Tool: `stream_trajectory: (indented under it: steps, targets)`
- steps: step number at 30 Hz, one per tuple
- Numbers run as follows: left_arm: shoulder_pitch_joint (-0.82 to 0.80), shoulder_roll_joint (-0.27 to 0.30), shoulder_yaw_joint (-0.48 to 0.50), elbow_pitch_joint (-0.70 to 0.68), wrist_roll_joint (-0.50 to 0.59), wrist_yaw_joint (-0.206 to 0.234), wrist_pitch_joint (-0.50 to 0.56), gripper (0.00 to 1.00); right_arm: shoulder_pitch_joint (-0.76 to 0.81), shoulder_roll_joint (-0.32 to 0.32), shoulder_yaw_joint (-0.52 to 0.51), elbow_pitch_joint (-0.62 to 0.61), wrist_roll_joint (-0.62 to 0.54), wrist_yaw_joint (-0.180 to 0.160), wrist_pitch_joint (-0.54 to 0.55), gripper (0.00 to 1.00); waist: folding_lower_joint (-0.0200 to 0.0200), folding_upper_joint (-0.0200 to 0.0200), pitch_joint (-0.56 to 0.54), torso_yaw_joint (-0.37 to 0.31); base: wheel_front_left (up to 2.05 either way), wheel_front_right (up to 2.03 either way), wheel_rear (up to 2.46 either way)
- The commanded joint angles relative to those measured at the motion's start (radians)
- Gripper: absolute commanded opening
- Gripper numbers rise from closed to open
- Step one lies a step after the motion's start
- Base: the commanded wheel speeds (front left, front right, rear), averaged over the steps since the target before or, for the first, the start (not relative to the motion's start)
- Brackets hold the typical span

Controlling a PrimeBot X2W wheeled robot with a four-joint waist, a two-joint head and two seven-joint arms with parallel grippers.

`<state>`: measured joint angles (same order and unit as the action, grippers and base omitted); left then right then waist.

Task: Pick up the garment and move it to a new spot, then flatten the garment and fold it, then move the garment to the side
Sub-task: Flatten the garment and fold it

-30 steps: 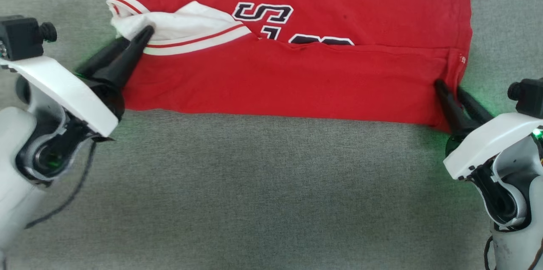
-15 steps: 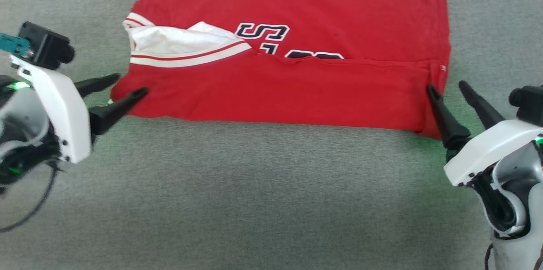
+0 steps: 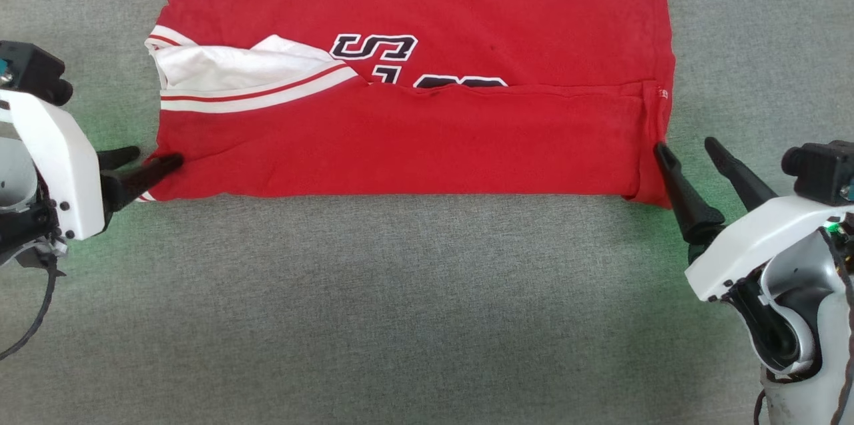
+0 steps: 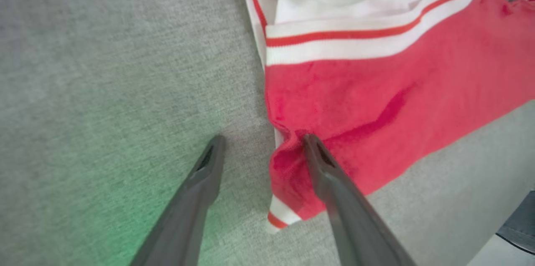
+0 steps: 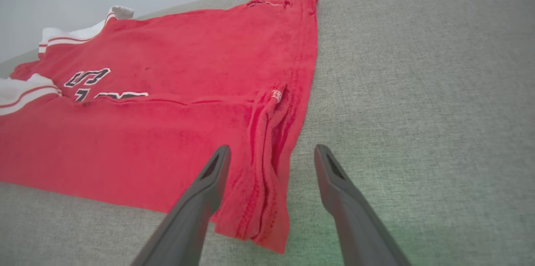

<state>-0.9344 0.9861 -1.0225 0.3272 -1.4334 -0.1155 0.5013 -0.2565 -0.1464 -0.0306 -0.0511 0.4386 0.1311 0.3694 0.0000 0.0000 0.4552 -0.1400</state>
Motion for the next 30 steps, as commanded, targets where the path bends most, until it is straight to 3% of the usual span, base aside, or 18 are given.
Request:
stream_trajectory:
  steps: [1,6,13,20,21,23,30]
  targets:
    - [0.039,-0.028,-0.024,-0.003,-0.014,-0.010,0.019,0.00,0.003,-0.006,0.007,-0.001,-0.010,-0.001,0.006,1.00,0.0000,0.0000,0.001,-0.001,0.00,0.00,0.00]
    - [0.031,-0.024,-0.012,-0.017,-0.030,-0.014,0.017,0.00,-0.007,-0.043,0.032,-0.022,-0.027,-0.001,0.077,1.00,0.0000,0.0000,0.006,0.003,0.00,0.00,0.00]
    - [0.005,-0.045,-0.002,-0.043,-0.017,-0.015,-0.019,0.00,-0.043,-0.127,0.097,-0.051,-0.038,-0.001,0.279,1.00,0.0000,0.0000,0.021,0.021,0.00,0.00,0.00]
    - [-0.007,-0.061,0.002,-0.078,-0.023,-0.016,-0.055,0.00,-0.123,-0.169,0.168,0.014,-0.080,-0.001,0.406,1.00,0.0000,0.0000,0.041,0.045,0.00,0.00,0.00]
    - [-0.008,-0.066,0.001,-0.081,-0.021,-0.016,-0.060,0.00,-0.129,-0.165,0.168,0.032,-0.080,-0.001,0.415,0.53,0.0000,0.0000,0.042,0.050,0.00,0.00,0.00]
    - [-0.008,-0.072,-0.001,-0.087,-0.018,-0.016,-0.074,0.00,-0.139,-0.176,0.179,0.048,-0.094,-0.001,0.424,0.00,0.0000,0.0000,0.042,0.061,0.00,0.00,0.00]
    - [0.025,-0.067,0.011,-0.127,-0.056,-0.016,-0.121,0.00,-0.113,-0.182,0.142,0.022,-0.084,-0.002,0.387,0.00,0.0000,0.0000,0.015,0.081,0.00,0.00,0.00]
